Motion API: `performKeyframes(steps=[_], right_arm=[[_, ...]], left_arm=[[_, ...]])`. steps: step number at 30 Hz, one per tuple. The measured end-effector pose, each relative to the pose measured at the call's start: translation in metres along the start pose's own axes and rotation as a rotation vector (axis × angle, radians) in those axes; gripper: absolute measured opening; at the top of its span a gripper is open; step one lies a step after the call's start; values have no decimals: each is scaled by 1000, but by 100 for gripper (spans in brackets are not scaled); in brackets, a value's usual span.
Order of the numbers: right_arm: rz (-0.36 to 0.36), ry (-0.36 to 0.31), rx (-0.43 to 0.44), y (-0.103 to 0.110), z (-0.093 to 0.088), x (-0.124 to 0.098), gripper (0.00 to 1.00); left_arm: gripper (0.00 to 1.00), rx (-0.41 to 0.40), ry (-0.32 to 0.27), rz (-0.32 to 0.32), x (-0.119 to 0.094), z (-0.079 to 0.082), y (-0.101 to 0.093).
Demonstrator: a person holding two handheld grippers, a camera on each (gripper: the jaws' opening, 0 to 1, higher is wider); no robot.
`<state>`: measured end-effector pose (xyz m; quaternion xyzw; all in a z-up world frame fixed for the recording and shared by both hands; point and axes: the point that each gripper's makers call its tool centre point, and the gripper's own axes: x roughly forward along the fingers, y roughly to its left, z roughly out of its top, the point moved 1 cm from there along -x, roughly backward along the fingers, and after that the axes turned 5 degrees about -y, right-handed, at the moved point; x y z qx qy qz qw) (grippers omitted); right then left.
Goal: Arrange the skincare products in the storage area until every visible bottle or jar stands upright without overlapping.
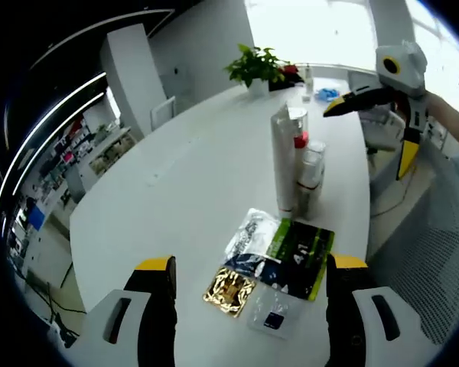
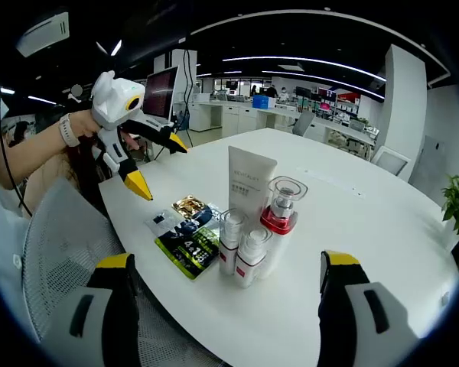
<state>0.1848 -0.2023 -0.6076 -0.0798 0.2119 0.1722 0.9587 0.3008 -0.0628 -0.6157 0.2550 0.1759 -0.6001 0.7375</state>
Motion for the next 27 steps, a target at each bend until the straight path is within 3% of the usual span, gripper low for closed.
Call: performKeyframes(steps=[8, 12, 17, 24, 27], right_arm=[[3, 1, -11, -1, 2, 0, 100], [3, -2, -12, -2, 3, 0, 100], [1, -2, -14, -2, 3, 0, 100], [6, 0, -12, 0, 3, 1, 100], [3, 1, -11, -1, 3, 1, 100]], left_arm=[[83, -48, -47, 26, -9, 4, -6], [83, -122, -107, 28, -14, 6, -7], [88, -123, -118, 52, -19, 6, -10], [92, -139, -135, 67, -19, 16, -32], [94, -146, -142, 68, -23, 10, -28]])
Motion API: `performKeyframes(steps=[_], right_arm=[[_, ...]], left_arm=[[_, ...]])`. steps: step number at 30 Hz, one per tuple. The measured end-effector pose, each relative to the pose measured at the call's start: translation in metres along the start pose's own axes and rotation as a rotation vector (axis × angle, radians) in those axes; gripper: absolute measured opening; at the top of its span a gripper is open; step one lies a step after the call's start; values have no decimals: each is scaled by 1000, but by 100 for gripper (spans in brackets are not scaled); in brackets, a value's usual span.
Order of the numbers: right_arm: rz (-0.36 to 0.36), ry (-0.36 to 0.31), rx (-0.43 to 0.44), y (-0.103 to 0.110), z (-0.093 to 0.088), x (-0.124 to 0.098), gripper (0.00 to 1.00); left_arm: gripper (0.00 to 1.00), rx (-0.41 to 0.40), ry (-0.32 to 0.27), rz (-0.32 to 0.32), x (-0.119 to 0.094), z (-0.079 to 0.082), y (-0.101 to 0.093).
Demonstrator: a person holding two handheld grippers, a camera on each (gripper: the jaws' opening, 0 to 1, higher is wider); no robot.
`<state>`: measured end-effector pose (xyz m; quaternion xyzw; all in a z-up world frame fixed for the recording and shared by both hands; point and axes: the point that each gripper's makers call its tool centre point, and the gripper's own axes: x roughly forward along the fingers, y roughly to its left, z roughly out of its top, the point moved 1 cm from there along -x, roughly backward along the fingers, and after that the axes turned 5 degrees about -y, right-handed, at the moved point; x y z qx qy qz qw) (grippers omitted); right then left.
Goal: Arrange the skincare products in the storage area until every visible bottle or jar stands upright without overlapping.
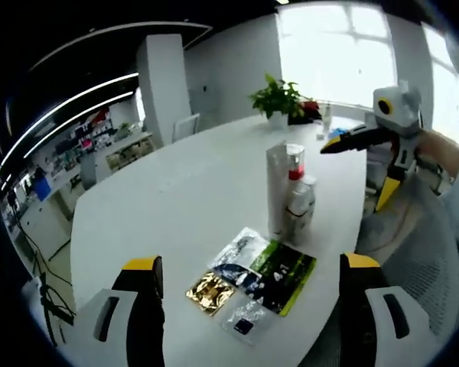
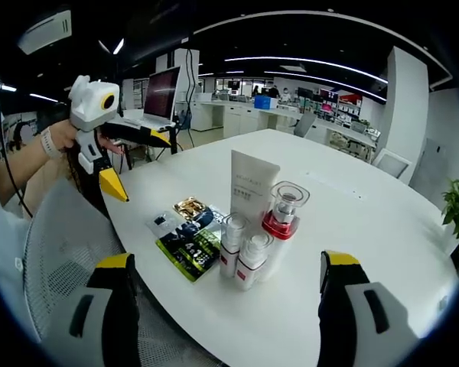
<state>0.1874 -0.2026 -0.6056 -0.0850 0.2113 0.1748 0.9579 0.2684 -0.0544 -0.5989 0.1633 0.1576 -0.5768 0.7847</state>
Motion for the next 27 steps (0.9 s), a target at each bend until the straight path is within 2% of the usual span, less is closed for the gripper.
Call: performKeyframes(steps=[9, 18, 23, 27], right_arm=[[-8, -5, -1, -2, 1, -1, 100], [-4, -10, 9, 1, 0, 0, 100], [-5, -3, 7, 0, -2, -1, 100], [-14, -8, 16, -1, -2, -1, 100]], left_arm=[[97, -16, 1, 17, -13, -9, 9], [97, -63, -21, 32, -19, -13, 4], [97, -57, -7, 49, -20, -16, 8], [97, -82, -38, 50, -20, -12, 6]])
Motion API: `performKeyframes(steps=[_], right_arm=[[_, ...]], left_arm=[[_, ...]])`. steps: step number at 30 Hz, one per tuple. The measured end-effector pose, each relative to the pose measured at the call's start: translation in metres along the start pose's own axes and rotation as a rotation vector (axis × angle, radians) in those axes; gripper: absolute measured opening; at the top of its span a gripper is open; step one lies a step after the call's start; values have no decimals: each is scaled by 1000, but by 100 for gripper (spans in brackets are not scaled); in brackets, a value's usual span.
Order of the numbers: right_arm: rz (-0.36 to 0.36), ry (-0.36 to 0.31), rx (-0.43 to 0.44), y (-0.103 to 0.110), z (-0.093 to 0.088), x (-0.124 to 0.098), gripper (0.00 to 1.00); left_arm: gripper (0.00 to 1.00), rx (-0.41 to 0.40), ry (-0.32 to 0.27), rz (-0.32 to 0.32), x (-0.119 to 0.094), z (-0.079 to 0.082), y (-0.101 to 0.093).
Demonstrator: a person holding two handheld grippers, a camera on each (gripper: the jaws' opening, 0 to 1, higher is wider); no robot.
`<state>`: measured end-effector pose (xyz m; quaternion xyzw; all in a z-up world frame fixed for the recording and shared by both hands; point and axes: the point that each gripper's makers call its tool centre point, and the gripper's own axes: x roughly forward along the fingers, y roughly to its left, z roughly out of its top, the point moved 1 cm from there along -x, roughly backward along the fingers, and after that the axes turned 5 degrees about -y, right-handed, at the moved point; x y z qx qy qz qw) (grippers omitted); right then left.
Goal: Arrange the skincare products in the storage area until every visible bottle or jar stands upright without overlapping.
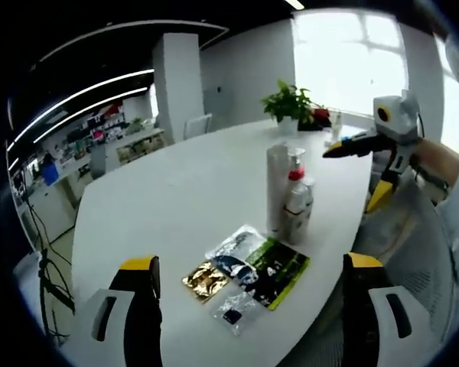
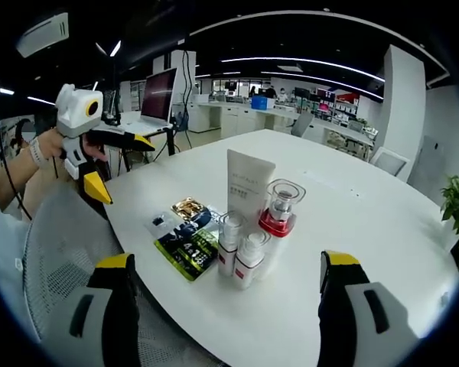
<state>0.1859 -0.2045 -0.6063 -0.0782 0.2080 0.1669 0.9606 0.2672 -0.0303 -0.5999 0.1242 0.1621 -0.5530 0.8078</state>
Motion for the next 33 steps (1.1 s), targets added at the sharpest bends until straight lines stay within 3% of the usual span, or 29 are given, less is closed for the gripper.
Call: performKeyframes(steps=[33], right_arm=[[23, 13, -3, 8, -3, 4, 100]], left_arm=[[97, -39, -1, 47, -5, -6, 1]])
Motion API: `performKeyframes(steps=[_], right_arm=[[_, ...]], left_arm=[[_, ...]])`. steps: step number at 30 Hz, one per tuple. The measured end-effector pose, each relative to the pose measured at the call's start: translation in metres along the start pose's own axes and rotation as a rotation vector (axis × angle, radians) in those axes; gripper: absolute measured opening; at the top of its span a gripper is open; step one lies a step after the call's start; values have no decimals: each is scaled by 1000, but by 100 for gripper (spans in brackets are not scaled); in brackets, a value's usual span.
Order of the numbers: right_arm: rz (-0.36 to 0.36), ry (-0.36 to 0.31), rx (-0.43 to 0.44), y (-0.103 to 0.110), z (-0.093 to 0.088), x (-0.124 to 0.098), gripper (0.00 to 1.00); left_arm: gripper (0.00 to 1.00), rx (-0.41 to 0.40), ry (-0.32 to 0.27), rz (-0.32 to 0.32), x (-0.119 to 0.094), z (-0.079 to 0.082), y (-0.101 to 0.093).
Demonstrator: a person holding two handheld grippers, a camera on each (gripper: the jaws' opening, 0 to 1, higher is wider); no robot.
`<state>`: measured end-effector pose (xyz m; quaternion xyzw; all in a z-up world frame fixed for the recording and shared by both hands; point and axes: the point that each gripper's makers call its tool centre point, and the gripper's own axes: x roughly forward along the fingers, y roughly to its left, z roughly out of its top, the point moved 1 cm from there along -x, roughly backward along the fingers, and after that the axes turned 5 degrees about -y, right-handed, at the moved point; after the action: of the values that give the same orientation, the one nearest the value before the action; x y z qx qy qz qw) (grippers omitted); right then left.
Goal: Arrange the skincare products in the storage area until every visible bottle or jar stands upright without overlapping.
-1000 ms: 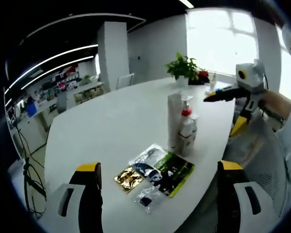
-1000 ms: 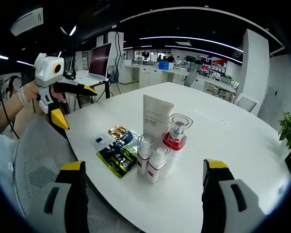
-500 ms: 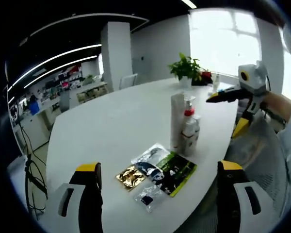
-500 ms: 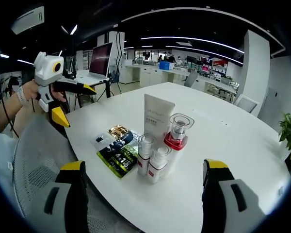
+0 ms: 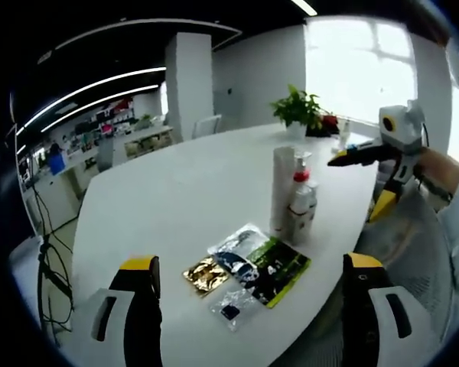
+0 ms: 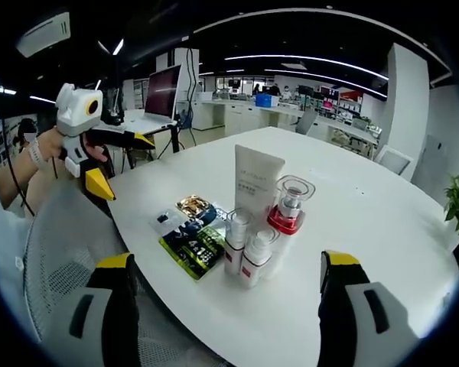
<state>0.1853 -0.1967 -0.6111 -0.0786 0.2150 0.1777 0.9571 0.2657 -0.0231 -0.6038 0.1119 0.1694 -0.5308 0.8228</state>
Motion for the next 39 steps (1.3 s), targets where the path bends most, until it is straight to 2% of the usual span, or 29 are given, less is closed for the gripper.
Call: performKeyframes(steps=[9, 39], right_arm=[[-23, -7, 11, -6, 1, -1, 100], [-26, 5, 12, -8, 0, 0, 100]], left_arm=[[97, -7, 3, 4, -1, -2, 0], [97, -14, 8, -10, 2, -3, -5]])
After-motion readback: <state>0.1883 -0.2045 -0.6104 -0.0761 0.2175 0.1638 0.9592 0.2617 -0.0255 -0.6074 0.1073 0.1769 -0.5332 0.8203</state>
